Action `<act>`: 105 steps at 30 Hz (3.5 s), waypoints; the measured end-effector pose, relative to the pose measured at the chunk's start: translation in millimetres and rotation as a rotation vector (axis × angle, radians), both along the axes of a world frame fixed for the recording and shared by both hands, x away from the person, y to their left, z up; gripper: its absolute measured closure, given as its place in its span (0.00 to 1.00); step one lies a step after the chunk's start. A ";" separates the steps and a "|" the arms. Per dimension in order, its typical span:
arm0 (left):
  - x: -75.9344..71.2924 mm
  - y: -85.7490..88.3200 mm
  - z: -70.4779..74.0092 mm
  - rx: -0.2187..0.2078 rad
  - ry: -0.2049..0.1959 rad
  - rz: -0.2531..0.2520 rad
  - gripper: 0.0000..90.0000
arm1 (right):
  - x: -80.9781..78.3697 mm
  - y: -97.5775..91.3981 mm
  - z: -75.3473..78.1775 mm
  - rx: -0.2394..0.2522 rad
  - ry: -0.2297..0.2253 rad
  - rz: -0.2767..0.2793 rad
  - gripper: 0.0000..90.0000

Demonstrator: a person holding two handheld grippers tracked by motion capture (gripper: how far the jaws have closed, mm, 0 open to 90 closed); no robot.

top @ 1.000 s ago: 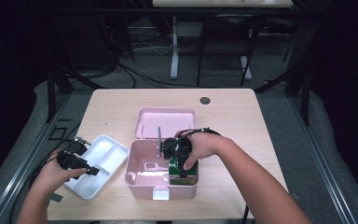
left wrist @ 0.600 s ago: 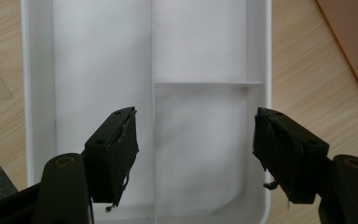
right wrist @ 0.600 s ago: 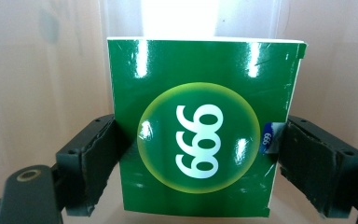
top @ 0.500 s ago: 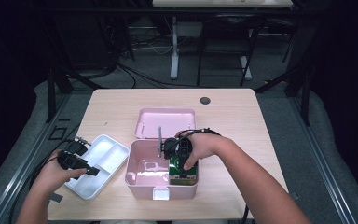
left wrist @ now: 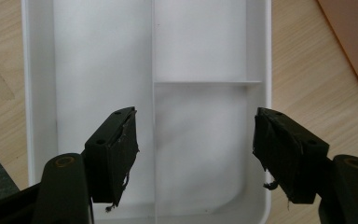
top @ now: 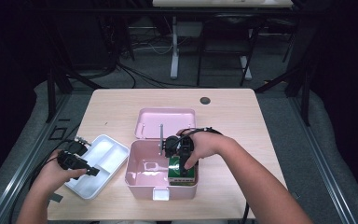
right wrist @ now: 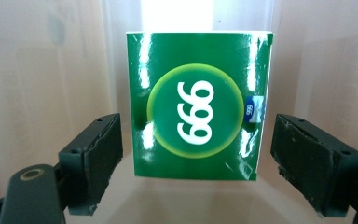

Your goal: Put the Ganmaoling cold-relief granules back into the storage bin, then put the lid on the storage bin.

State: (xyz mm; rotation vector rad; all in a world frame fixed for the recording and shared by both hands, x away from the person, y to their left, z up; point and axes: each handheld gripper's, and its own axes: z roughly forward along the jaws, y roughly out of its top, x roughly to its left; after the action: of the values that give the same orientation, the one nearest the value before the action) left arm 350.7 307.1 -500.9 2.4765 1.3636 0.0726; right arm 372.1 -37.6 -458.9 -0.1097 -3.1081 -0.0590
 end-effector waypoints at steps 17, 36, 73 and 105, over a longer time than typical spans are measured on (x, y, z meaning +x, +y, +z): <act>-0.7 -1.0 2.3 -0.016 0.020 0.016 0.37 | -11.1 -19.5 30.7 0.030 -0.049 -0.030 0.19; -1.7 -0.6 3.1 0.012 -0.030 -0.014 0.38 | -11.0 -62.1 48.4 0.049 -0.098 -0.110 0.21; -4.2 5.4 4.1 -0.022 -0.068 0.017 0.40 | -23.7 -141.6 -0.2 0.299 -0.200 -0.597 0.25; 10.0 -1.3 20.7 0.030 -0.080 -0.039 0.61 | -35.9 -158.2 -28.3 0.343 -0.312 -0.709 0.26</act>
State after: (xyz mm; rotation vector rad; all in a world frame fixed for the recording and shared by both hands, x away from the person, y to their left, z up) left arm 360.6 305.8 -480.3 2.4959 1.2898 0.1828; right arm 336.2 -195.8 -487.2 -1.2779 -3.0983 -0.6707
